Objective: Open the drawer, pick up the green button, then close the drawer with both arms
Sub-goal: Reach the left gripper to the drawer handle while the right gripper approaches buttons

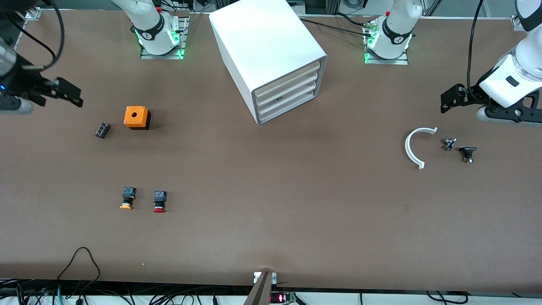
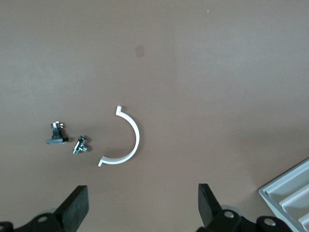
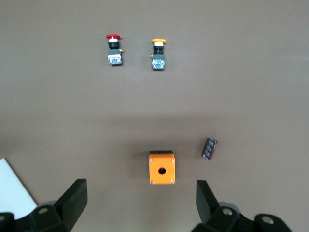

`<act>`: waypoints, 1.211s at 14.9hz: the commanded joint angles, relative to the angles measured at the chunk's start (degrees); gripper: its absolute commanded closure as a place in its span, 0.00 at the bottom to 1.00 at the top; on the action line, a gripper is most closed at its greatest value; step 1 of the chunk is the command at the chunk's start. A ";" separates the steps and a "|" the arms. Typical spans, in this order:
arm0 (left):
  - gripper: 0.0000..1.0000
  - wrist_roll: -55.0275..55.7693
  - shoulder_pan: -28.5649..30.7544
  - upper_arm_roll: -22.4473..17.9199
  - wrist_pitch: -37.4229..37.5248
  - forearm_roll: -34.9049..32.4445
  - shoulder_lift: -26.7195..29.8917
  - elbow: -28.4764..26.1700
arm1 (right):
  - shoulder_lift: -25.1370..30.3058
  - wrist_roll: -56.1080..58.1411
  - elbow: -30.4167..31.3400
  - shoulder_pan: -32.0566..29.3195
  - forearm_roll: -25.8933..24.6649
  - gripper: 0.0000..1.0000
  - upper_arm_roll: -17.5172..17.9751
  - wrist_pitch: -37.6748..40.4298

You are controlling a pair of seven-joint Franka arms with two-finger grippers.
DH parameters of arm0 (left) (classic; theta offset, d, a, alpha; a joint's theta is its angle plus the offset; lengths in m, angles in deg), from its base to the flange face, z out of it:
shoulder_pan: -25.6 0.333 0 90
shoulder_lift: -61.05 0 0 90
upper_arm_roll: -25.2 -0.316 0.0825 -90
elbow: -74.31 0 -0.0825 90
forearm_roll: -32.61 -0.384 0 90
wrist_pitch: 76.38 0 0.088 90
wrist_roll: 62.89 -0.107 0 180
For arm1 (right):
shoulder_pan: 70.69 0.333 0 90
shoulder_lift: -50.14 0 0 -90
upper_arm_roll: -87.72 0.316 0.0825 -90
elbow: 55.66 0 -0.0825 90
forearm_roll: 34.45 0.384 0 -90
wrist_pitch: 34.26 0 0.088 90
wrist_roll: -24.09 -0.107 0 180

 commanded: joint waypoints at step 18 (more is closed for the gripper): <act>0.02 -20.03 -0.93 7.99 -4.37 49.22 -15.17 -9.36 | -24.44 -4.05 -1.06 3.41 3.20 0.00 0.35 -23.45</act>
